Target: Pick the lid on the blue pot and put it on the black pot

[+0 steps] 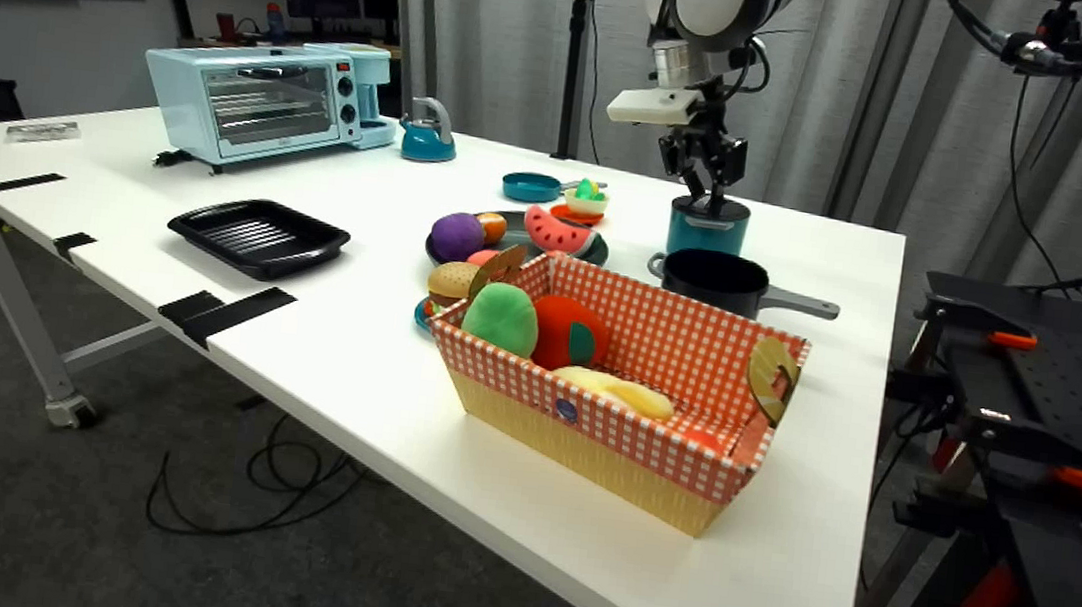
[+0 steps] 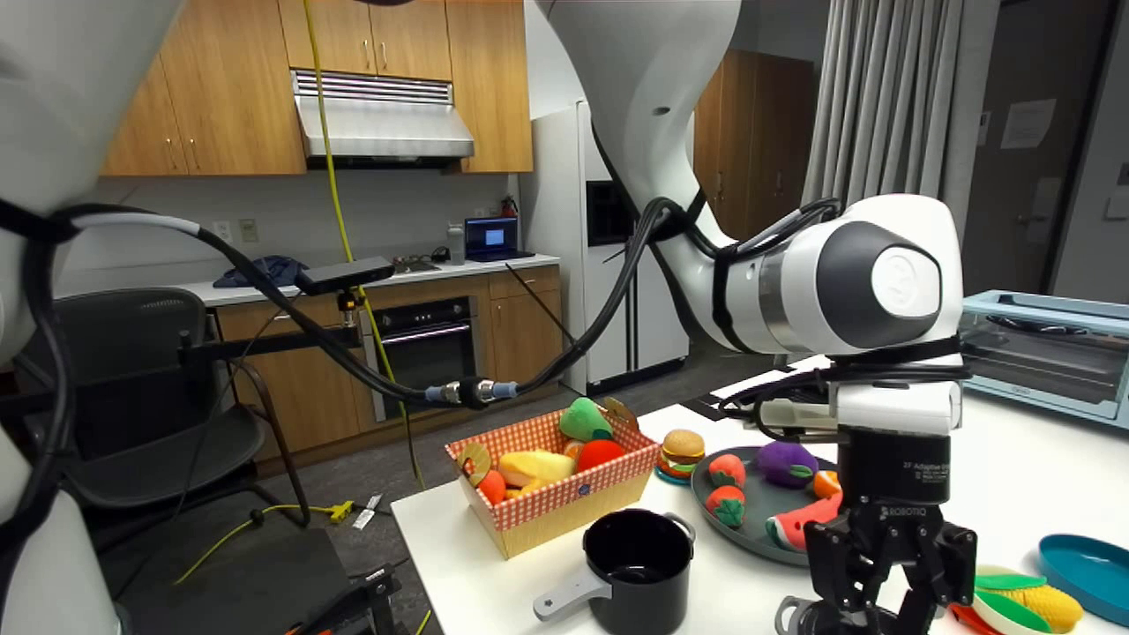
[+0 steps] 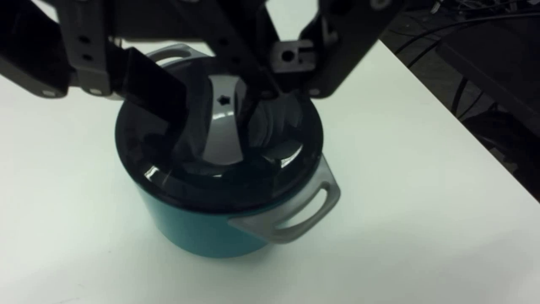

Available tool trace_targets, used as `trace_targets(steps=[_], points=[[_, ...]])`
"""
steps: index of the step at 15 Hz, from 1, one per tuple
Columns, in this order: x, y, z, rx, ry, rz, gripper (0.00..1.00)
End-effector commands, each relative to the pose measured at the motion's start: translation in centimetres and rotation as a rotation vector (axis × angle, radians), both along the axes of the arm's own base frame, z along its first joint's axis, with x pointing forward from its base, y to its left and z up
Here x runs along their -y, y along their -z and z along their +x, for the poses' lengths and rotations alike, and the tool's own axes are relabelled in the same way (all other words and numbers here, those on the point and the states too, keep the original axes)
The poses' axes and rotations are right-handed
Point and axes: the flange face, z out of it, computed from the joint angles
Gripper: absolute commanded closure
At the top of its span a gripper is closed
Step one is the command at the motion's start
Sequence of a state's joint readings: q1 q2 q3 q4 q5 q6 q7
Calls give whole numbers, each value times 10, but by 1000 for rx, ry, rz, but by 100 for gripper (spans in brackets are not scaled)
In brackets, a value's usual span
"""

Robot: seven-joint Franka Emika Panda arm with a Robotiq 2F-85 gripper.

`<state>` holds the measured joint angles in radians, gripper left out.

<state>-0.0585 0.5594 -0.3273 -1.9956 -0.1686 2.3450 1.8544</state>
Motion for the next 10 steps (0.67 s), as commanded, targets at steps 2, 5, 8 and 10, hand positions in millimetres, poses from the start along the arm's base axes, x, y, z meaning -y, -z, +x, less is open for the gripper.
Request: trace_targets(steps=[2,5,8,10], points=[[0,12,-3,-28,24,-24,99],[-2,9,-5,-30,19,-22,95],[-4,-2,-3,-22,8,-27,95],[-6,-16,-1,-13,-12,-39,95]])
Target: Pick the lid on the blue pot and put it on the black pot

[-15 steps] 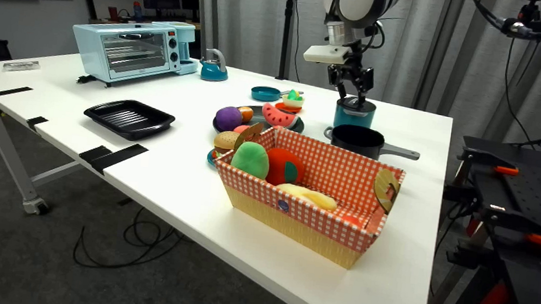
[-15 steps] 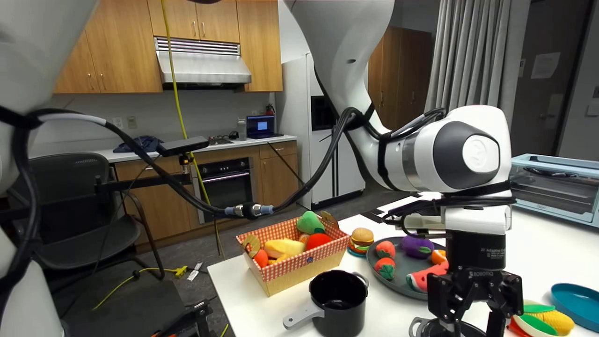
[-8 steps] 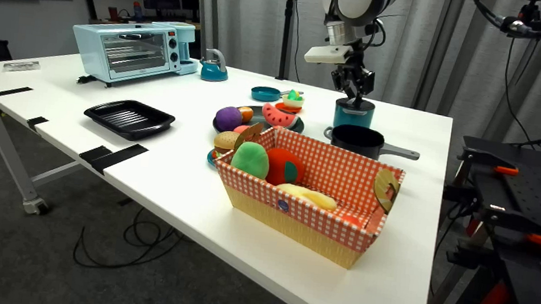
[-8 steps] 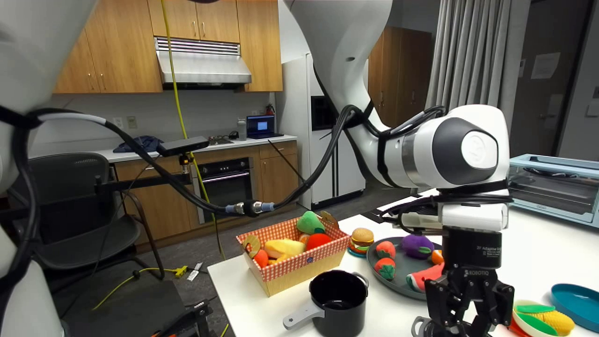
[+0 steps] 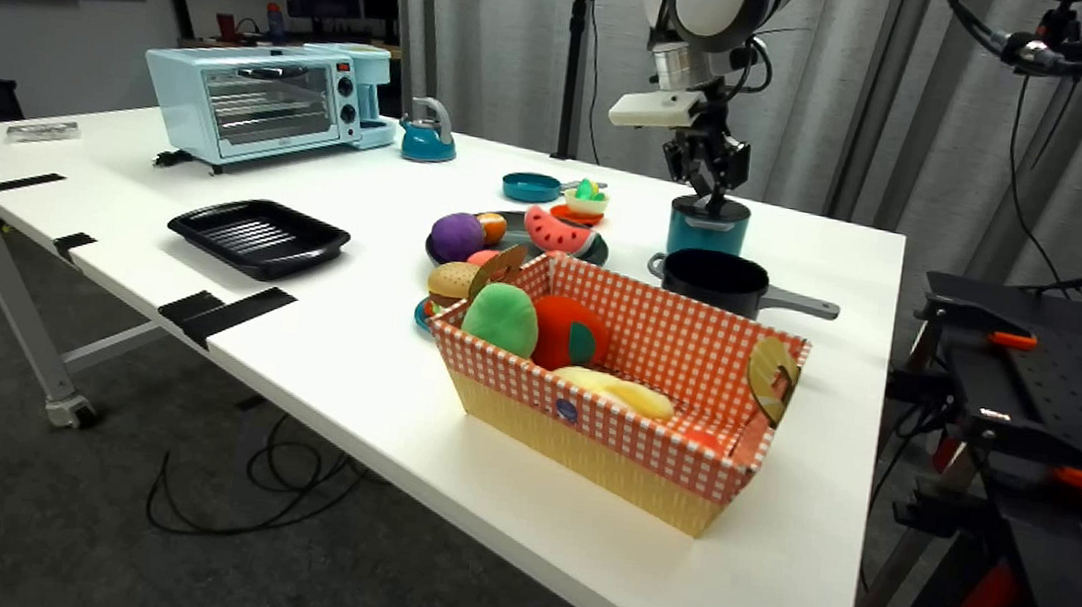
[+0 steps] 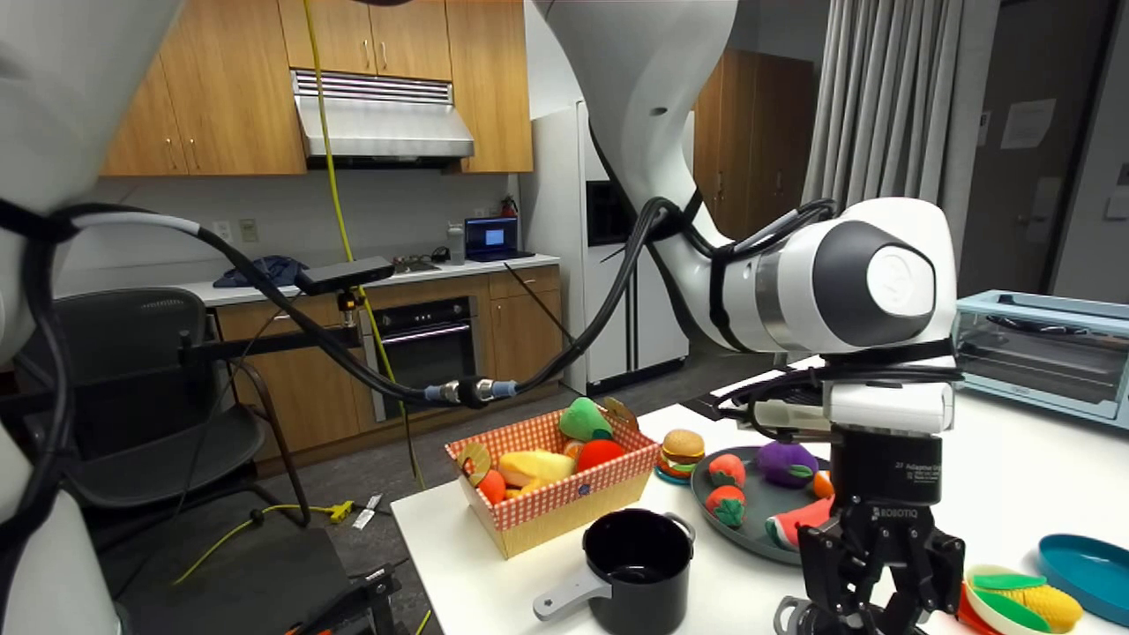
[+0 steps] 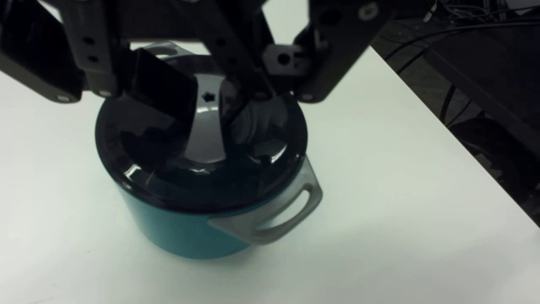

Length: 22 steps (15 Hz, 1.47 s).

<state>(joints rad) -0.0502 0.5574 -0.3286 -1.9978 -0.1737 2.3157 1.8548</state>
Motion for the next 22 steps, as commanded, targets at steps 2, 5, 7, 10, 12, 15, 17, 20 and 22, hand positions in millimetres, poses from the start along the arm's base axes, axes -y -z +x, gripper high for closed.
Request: trace_targets(steps=[2,5,7,10,12,15,17,20,22], points=[[-5,-32,4,24,-37,-60,95],[-9,-55,10,43,-92,-87,95],[-15,-68,13,55,-134,-93,95],[-39,-81,15,65,-214,-75,95],[-60,-85,15,69,-283,-50,95],[-89,-89,11,58,-392,1,95],[-104,-93,7,45,-459,27,95],[-116,-97,-4,27,-546,70,95],[-121,-98,-14,12,-596,98,95]])
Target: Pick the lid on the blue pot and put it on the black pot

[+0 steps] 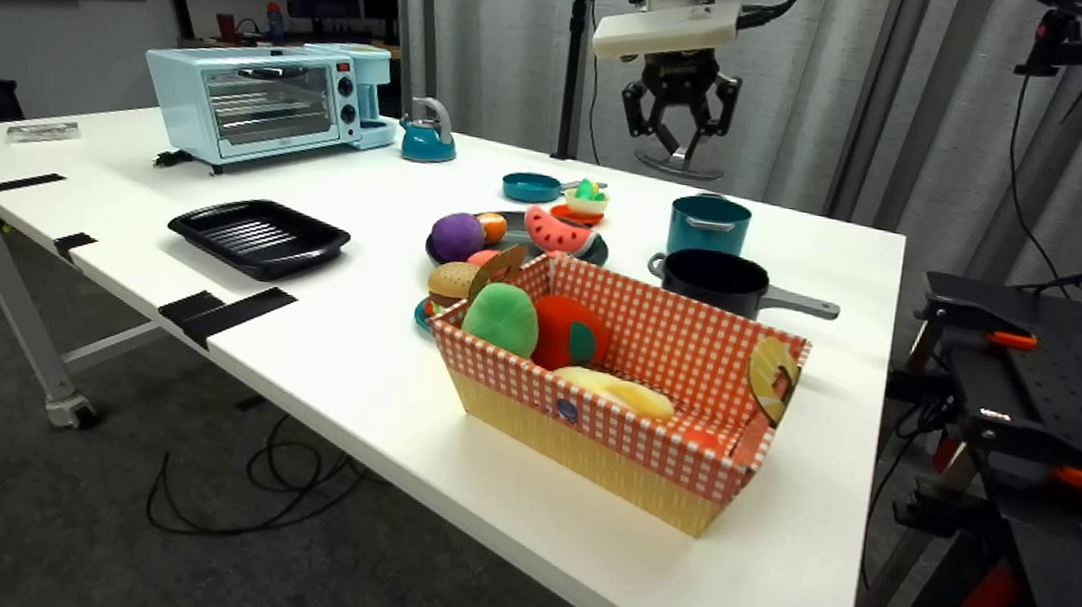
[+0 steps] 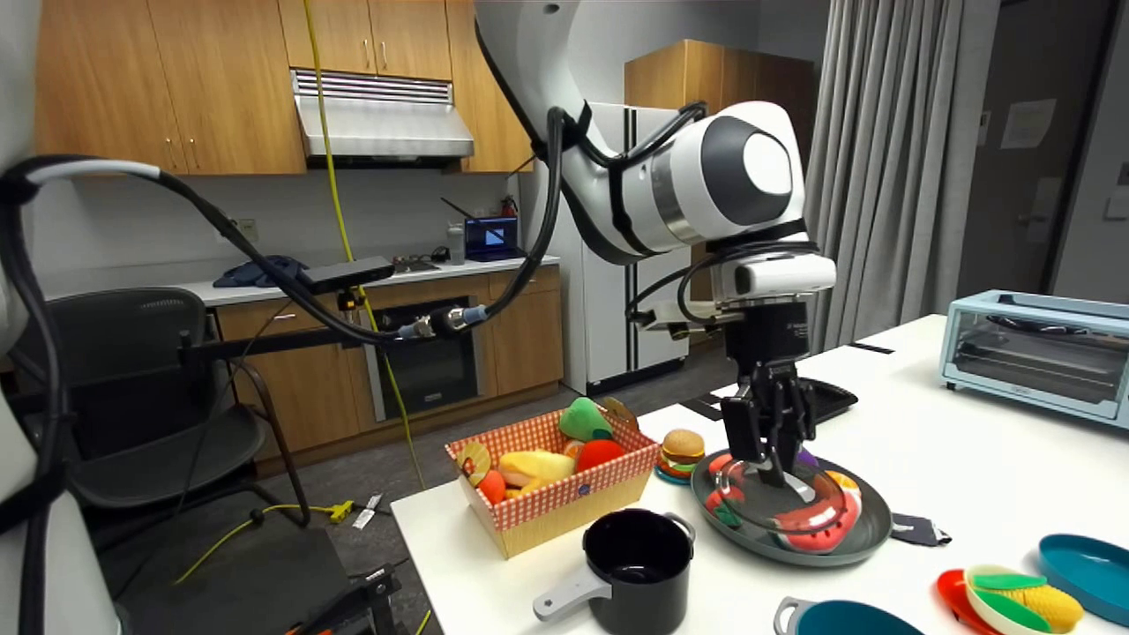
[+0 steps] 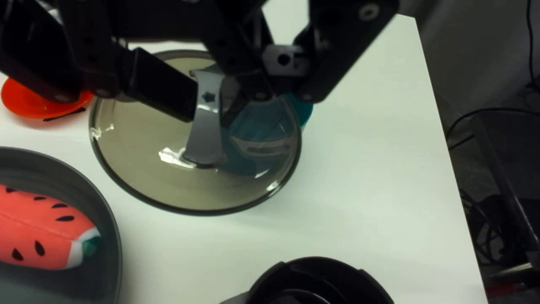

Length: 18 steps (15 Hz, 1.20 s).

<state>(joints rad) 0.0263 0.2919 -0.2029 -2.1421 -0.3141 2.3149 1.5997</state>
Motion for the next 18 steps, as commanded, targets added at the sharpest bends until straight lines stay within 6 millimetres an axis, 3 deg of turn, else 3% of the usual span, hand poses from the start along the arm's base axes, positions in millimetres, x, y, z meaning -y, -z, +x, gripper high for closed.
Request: trace_targets(steps=[1,6,11,18], points=[[-8,-13,-28,-36,-96,43,95],[-23,-12,-55,-84,-230,102,95],[-55,-8,-79,-129,-391,154,95],[-97,6,-83,-151,-543,207,95]])
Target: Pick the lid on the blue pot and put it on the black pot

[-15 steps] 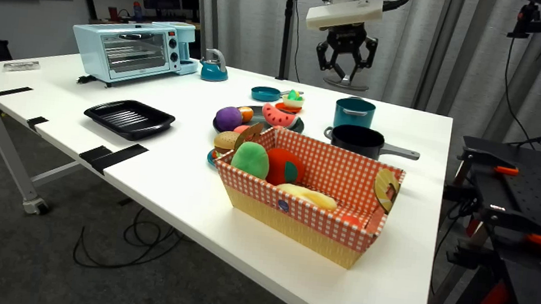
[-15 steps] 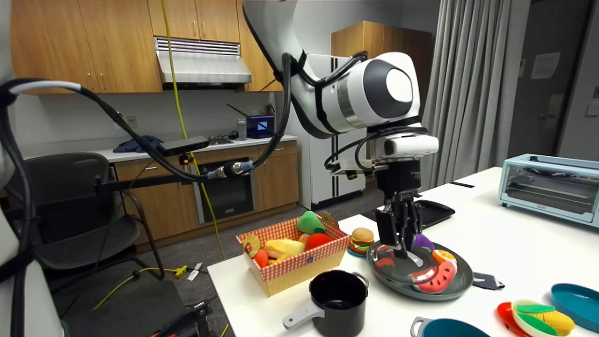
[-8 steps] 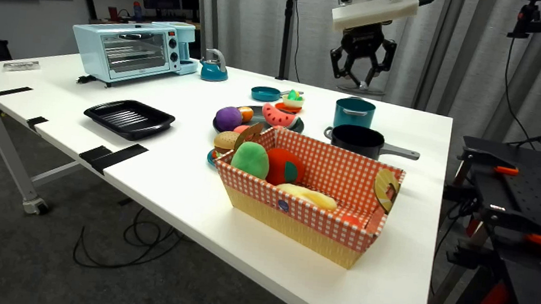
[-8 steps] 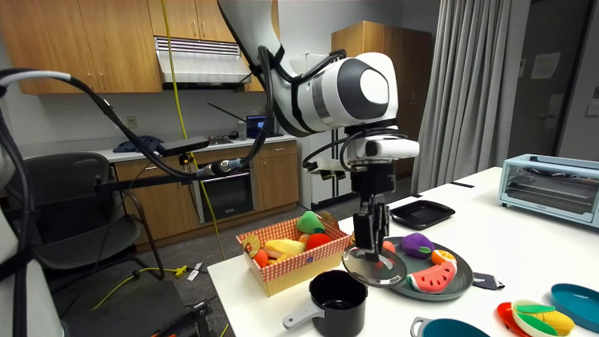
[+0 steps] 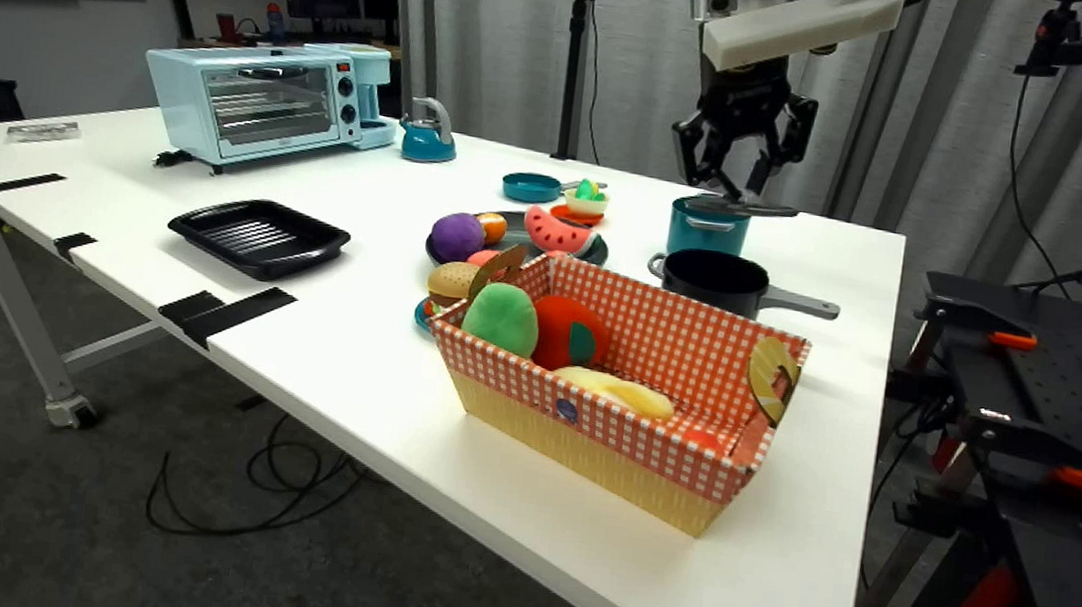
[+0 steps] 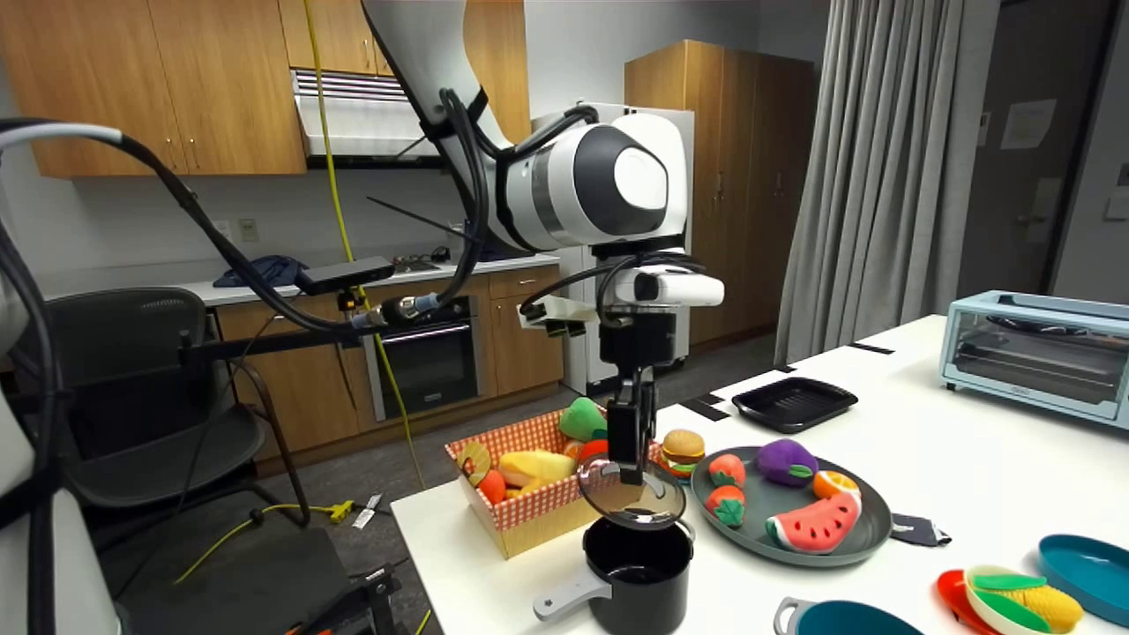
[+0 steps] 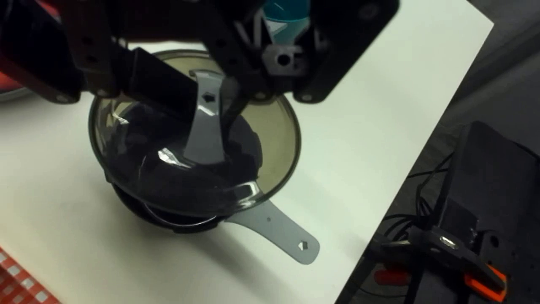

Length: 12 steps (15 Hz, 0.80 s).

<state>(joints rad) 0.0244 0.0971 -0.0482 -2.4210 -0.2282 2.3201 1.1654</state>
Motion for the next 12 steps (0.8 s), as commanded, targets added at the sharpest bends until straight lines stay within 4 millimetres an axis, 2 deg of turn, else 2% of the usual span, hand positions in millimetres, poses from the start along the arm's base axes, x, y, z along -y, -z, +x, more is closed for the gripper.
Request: trace_targets(steps=[1,12], points=[[-12,2,-3,8,-53,35,95],[-15,62,2,-9,-98,21,95]])
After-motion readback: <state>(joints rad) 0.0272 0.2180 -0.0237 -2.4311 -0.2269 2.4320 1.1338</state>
